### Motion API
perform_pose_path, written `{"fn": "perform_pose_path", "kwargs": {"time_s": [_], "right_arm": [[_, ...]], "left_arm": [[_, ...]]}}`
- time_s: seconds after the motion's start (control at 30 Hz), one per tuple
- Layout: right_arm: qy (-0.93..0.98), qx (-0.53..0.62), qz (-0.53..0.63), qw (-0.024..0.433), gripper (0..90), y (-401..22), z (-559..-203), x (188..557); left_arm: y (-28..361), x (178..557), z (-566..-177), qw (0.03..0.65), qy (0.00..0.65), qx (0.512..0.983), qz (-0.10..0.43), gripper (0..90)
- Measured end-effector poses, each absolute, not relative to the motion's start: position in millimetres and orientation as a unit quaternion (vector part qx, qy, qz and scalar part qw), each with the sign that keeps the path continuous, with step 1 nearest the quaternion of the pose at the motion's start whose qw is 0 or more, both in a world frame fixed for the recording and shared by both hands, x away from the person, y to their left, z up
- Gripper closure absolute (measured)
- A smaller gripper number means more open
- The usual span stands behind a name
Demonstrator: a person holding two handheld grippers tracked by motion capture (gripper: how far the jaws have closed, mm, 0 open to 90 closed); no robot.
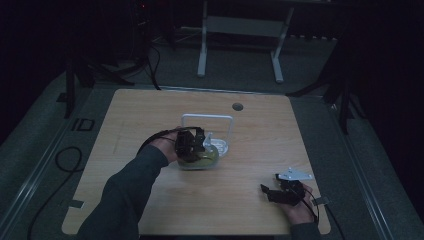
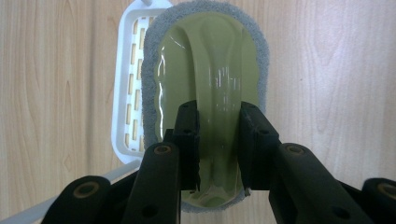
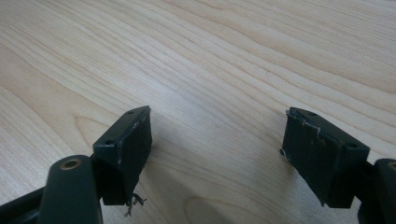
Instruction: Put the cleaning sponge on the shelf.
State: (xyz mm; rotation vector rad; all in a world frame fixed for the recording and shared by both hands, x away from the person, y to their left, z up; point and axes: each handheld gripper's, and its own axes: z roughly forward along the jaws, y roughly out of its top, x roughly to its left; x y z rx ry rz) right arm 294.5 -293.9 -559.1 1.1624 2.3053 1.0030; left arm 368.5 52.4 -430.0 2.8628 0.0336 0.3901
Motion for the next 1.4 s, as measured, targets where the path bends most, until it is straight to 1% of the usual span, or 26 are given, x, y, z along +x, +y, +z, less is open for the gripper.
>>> {"fn": "perform_pose_path", "kwargs": {"time_s": [0.4, 0.73, 1.07, 1.4], "right_arm": [[0.818, 0.413, 0.356, 0.184, 23.4, -293.8, -559.1, 294.4], [0.818, 0.413, 0.356, 0.184, 23.4, -293.8, -559.1, 294.4], [0.818, 0.413, 0.356, 0.184, 23.4, -293.8, -559.1, 294.4], [0.818, 0.413, 0.356, 0.184, 23.4, -293.8, -559.1, 294.5]], "left_arm": [[50.6, 379.3, -433.8, 0.123, 0.024, 0.982, 0.144, 71.7], [45.8, 386.1, -438.2, 0.126, 0.011, 0.981, 0.148, 71.8], [37.5, 391.5, -437.2, 0.124, 0.011, 0.979, 0.16, 71.8], [28.4, 395.2, -440.7, 0.108, 0.002, 0.979, 0.173, 71.7]]}}
